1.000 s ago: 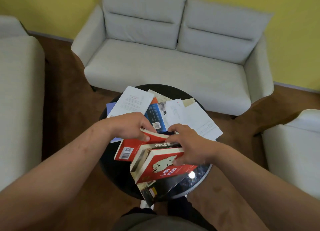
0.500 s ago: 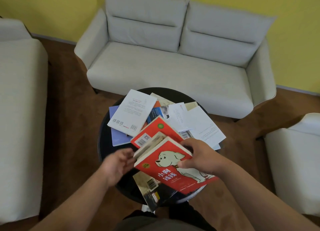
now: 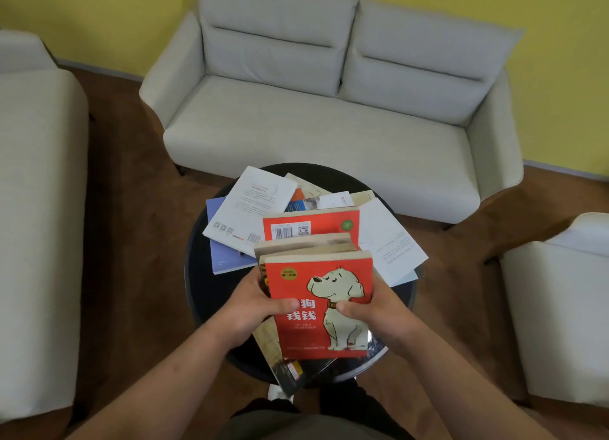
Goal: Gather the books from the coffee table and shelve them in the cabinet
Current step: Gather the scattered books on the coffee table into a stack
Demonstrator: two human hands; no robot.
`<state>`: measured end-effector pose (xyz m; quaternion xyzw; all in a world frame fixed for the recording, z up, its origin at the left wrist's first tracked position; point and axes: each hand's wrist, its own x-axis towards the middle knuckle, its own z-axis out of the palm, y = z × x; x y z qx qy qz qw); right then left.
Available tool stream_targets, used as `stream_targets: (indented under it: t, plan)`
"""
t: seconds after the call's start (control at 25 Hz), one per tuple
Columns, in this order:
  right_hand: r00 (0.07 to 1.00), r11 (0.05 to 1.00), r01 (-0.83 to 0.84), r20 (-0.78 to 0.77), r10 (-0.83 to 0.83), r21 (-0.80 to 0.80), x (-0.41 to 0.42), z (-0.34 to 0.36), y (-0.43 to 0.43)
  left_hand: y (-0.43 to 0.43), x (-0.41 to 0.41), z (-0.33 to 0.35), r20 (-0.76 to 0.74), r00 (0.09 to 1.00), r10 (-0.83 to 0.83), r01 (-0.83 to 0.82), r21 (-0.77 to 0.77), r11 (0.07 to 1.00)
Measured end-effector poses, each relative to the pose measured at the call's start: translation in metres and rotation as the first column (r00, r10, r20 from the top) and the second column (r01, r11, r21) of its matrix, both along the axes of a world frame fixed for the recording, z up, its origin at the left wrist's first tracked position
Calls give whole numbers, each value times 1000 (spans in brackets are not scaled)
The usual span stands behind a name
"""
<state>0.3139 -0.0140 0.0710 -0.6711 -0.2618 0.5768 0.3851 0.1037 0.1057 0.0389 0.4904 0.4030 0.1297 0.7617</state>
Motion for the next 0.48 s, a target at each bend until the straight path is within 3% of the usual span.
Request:
stream_targets:
  t: [0.12,0.36,0.48]
  plan:
    - [995,997,81,66,-81,-4,-3,-7,-7,-2,3,3,-107,994,21,-2,174,985]
    - [989,989,149,-4,-149,-10,-1,-20,-21,-21,1,-13,-162,987,-1,48,286,957]
    - [1000,1000,15,3,-15,24,5,-18,-28,-27,-16,-22,-223,971,-81,165,388,907]
